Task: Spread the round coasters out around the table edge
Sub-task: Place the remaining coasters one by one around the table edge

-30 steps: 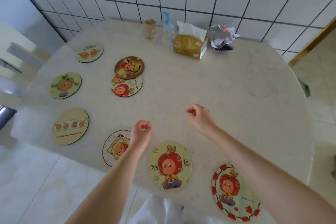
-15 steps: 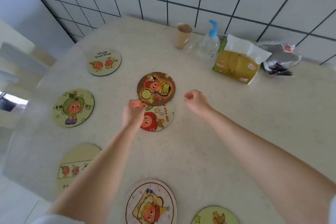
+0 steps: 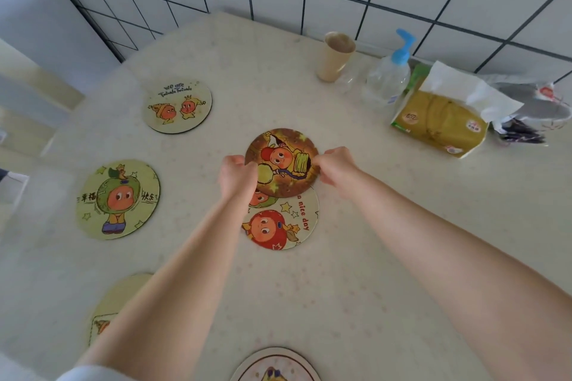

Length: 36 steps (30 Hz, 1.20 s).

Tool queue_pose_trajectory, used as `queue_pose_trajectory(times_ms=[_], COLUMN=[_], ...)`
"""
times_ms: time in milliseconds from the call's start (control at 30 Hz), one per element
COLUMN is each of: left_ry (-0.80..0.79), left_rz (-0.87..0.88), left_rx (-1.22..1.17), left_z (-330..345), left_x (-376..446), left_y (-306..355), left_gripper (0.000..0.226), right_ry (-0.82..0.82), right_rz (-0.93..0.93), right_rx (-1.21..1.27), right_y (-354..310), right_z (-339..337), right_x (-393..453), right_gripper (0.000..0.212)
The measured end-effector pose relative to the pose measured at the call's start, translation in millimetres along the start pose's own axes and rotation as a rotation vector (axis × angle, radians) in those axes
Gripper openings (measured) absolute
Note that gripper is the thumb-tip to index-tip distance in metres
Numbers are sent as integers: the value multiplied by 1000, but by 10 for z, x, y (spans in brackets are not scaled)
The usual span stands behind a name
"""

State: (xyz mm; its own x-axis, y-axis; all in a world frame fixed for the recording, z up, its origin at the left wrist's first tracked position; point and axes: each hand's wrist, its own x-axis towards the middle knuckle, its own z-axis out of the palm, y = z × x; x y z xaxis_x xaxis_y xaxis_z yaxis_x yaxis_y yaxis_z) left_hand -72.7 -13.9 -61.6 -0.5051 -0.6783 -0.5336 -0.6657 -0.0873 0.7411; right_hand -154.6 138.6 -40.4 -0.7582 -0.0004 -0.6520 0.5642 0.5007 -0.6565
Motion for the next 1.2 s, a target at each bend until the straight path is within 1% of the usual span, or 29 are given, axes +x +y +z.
queue_pose_trajectory(times_ms=[67,133,167,200,233,300,467,500,567,633,767,867,967,1067,1133,1200], left_ry=[-13,-44,-63,-72,-68,-56,88,114,160,191,170,193,165,151,147,121], left_rz=[-25,-45,-59,-67,-76,-78,-36,-21,-4,-5,-21,-55,-96,-92,-87,-73], left_rx=[-37,-113,-146,-168,-174,-167,-75,-44,-4,17,7,-13,-120,-144,-164,-184], left_z=[-10,-26,-47,-65,-87,-135,-255,-255,-224,-195,-168,-195,-212,-195,-171,-125], left_x=[34,43,28,11,-16,-87,-309,-366,-458,-519,-529,-527,-557,-653,-746,-864], left_y=[27,64,75,75,60,-8,-358,-421,-517,-545,-482,-441,-417,-394,-384,-381], left_gripper=[27,40,39,33,26,22,13,11,10,8,12,15,11,9,9,11], right_ry=[-43,-124,-164,-189,-200,-210,-201,-196,-153,-81,-38,-36,-55,-107,-114,-110], right_rz=[29,24,2,-26,-51,-58,-51,-59,-83,-103,-55,-62,-82,-80,-87,-108], right_rx=[78,130,106,67,35,14,-15,-33,-83,-121,-86,-103,-77,-2,41,75], right_y=[-61,-127,-143,-150,-143,-80,236,306,428,485,449,409,410,450,485,530], right_z=[20,41,57,70,82,88,82,91,107,115,147,146,95,31,-36,-168], right_x=[-13,-77,-110,-139,-174,-227,-383,-434,-499,-537,-544,-532,-532,-566,-614,-681], right_gripper=[12,6,4,4,4,5,5,7,20,23,22,22,10,12,17,16])
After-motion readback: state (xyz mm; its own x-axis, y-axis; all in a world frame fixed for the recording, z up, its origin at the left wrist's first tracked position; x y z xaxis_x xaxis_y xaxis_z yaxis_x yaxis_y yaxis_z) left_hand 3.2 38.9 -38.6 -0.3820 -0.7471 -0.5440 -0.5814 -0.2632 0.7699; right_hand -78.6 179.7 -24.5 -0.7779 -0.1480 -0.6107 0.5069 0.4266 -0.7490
